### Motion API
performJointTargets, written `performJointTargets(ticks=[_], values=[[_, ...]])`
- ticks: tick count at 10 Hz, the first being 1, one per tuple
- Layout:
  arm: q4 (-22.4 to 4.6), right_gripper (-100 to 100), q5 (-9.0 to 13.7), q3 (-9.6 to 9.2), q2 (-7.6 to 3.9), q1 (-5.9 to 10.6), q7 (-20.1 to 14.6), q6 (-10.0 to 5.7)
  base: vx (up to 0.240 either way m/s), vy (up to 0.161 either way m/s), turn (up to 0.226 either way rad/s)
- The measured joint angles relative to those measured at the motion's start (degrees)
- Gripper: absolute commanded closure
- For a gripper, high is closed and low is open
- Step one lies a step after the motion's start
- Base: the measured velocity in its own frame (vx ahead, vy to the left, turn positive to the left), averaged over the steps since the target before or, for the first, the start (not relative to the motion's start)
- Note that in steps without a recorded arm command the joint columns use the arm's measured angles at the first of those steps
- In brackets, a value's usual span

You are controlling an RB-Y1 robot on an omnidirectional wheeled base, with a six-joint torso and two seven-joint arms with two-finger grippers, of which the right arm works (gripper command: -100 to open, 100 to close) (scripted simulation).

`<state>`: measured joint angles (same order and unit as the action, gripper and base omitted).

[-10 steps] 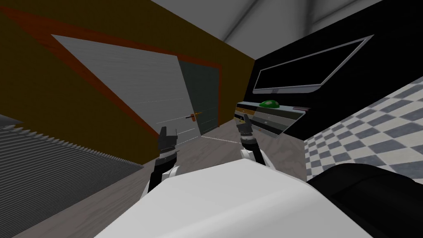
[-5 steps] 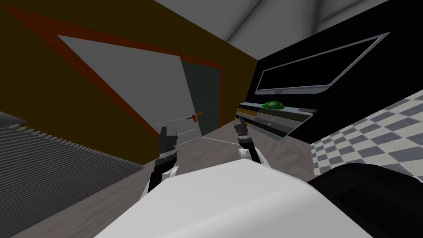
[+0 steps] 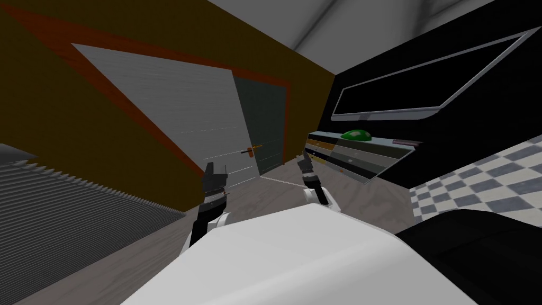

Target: Pull the door open

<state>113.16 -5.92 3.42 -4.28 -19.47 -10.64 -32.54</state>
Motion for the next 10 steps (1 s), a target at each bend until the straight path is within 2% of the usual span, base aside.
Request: performJointTargets(ticks=[4, 5, 8, 10], values=[[-6.53, -100, -0.23, 0.46, -1.07, 4.14, -0.86, 0.84, 0.092, 0.030, 0.048], [-7.55, -100, -0.43, 0.30, -1.12, 4.87, -0.98, 1.29, 0.073, 0.011, 0.013], [-11.18, -100, -0.78, 0.15, -1.19, 6.69, -1.09, 1.27, 0.075, 0.014, 0.049], [-15.15, -100, -0.93, 0.45, -1.65, 9.52, -1.48, 1.47, 0.106, 0.008, 0.056]])
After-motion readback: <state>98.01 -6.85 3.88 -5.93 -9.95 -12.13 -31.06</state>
